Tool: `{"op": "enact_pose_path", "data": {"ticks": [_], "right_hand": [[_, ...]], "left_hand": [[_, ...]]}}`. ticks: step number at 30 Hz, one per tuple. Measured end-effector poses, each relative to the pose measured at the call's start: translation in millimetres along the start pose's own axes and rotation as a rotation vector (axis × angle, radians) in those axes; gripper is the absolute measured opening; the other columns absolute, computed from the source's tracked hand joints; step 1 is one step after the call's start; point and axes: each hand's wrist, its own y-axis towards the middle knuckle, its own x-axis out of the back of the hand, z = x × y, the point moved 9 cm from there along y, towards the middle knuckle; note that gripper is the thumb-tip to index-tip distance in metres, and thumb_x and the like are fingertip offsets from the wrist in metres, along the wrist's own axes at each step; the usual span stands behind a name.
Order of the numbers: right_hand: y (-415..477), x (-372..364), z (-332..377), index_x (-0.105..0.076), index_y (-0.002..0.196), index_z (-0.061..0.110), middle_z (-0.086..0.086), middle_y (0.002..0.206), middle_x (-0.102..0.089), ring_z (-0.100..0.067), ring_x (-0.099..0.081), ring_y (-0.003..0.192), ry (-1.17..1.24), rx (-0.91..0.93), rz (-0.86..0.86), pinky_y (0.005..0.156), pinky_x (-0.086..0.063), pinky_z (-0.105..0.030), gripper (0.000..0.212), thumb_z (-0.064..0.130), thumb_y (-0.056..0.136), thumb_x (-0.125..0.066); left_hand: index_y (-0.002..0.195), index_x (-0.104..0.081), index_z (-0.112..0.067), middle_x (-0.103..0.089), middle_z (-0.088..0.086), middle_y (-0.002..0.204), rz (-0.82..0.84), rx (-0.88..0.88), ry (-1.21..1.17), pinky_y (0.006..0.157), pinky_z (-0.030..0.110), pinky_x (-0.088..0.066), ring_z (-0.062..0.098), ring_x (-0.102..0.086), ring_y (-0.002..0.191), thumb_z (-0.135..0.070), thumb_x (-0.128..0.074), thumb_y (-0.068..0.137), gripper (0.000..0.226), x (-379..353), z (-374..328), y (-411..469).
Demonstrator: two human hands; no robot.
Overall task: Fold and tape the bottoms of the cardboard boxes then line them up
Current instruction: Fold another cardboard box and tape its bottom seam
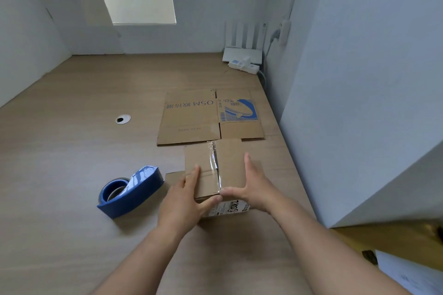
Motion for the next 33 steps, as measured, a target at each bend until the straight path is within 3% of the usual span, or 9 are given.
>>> {"op": "enact_pose_path", "data": {"ticks": [6, 12, 18, 22, 26, 30, 33], "right_hand": [[-3, 0, 4, 0.014, 0.151, 0.015, -0.005, 0.16, -0.002, -0.02, -0.01, 0.146, -0.151, 0.081, 0.003, 0.115, -0.015, -0.03, 0.125, 0.056, 0.071, -0.073], [-4, -4, 4, 0.011, 0.151, 0.015, -0.003, 0.16, -0.001, -0.019, -0.012, 0.146, -0.281, 0.128, -0.044, 0.115, -0.017, -0.03, 0.114, 0.057, 0.078, -0.066], [-4, -3, 0, 0.015, 0.15, 0.021, 0.001, 0.16, 0.006, -0.017, -0.007, 0.147, -0.277, 0.111, 0.008, 0.116, -0.017, -0.034, 0.116, 0.061, 0.076, -0.065], [-5, -2, 3, 0.012, 0.151, 0.021, 0.002, 0.16, -0.001, -0.016, -0.01, 0.146, -0.224, 0.109, -0.007, 0.115, -0.018, -0.033, 0.115, 0.067, 0.075, -0.061], [-7, -1, 0, 0.007, 0.152, 0.021, 0.0, 0.16, -0.007, -0.018, -0.015, 0.145, -0.23, 0.115, -0.015, 0.115, -0.02, -0.032, 0.109, 0.06, 0.078, -0.063], [0, 11, -1, -0.009, 0.151, 0.021, -0.002, 0.154, -0.026, -0.02, -0.034, 0.137, -0.143, 0.041, -0.035, 0.11, -0.034, -0.037, 0.104, 0.06, 0.075, -0.067], [14, 23, 3, -0.007, 0.152, 0.022, -0.004, 0.154, -0.029, -0.021, -0.035, 0.137, -0.009, -0.007, -0.105, 0.11, -0.034, -0.042, 0.087, 0.06, 0.087, -0.051]], "left_hand": [[0.152, -0.005, -0.032, -0.045, -0.006, 0.142, -0.049, -0.05, 0.147, 0.092, 0.029, -0.044, 0.015, -0.047, 0.125, -0.08, -0.041, 0.075, 0.097, 6, -3, 1], [0.152, -0.001, -0.03, -0.042, -0.003, 0.142, -0.054, -0.007, 0.127, 0.094, 0.03, -0.043, 0.016, -0.043, 0.128, -0.075, -0.046, 0.078, 0.097, 3, -6, -1], [0.152, -0.007, -0.029, -0.042, -0.001, 0.143, -0.046, 0.013, 0.124, 0.093, 0.032, -0.045, 0.016, -0.043, 0.129, -0.083, -0.038, 0.072, 0.102, 1, -5, 3], [0.152, -0.003, -0.027, -0.041, 0.0, 0.142, -0.049, 0.017, 0.167, 0.093, 0.03, -0.044, 0.016, -0.043, 0.128, -0.081, -0.036, 0.074, 0.101, -1, -8, 2], [0.152, 0.0, -0.027, -0.041, 0.001, 0.141, -0.035, 0.015, 0.185, 0.092, 0.03, -0.045, 0.017, -0.043, 0.127, -0.079, -0.039, 0.076, 0.1, -4, -6, 4], [0.151, 0.002, -0.029, -0.037, 0.0, 0.146, 0.026, 0.018, 0.031, 0.098, 0.033, -0.043, 0.017, -0.04, 0.131, -0.076, -0.053, 0.073, 0.106, -4, -2, 3], [0.149, 0.018, -0.03, -0.021, -0.004, 0.157, 0.111, 0.091, -0.227, 0.106, 0.041, -0.04, 0.019, -0.032, 0.139, -0.073, -0.069, 0.06, 0.132, -1, 12, 16]]}}
